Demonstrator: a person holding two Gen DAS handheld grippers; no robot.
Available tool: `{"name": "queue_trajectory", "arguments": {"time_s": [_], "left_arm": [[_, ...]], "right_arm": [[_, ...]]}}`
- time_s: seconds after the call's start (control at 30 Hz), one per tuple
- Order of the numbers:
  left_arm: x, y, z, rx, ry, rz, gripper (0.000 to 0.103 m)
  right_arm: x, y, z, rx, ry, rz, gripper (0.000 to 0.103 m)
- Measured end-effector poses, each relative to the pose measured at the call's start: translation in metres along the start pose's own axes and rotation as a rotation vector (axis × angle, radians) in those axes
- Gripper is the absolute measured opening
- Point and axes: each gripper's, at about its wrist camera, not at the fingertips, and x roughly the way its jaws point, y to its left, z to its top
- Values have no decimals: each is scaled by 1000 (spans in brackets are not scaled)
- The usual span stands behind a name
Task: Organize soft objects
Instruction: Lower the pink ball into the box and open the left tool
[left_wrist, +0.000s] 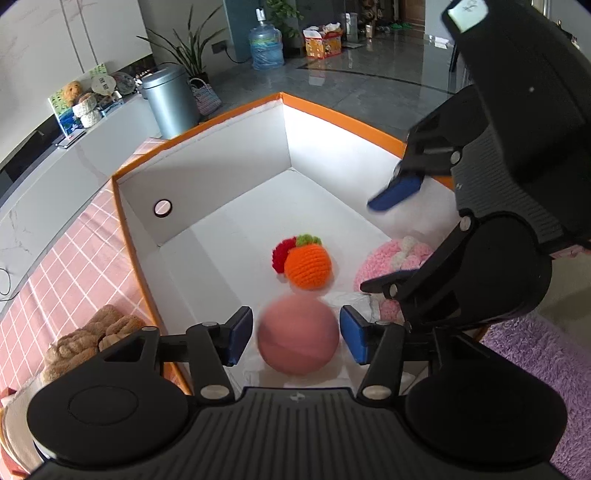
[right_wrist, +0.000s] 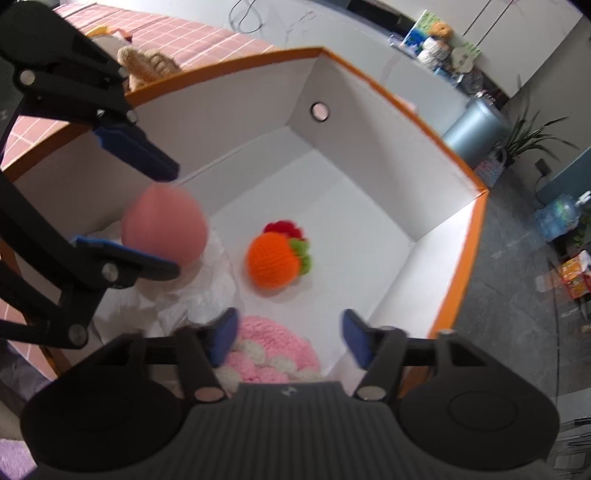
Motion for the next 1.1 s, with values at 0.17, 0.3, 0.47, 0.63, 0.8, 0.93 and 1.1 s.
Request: {"name": "queue_trajectory", "arguments": {"time_s": [0.17,0.3,0.47,0.63,0.8,0.93,1.1], "left_arm": [[-14,0,-1,-25,-34,-1,75],[-27,-1,-3,-46,-64,-11,75],[-44,-1,-7,-76,-120,-19,77],[-63,1,-11,-125,-184,-13,77],[-83,4,-18,-182,-255,-4,77],[-100,0,-27,-195,-312,45,79],[-120,-3,-43,-229,-402,109,81]], "right_arm": [[-15,0,-1,-16,-23,-34,72],[-25,-1,-2,-23,-37,-66,74],[-39,-7,-3,-5,-62,-111,83],[-56,-6,-6,29,-100,-145,83],[-70,2,-16,83,-148,-186,93],[-80,13,-23,143,-205,-237,94],[-95,27,-33,276,-311,-274,96]]}}
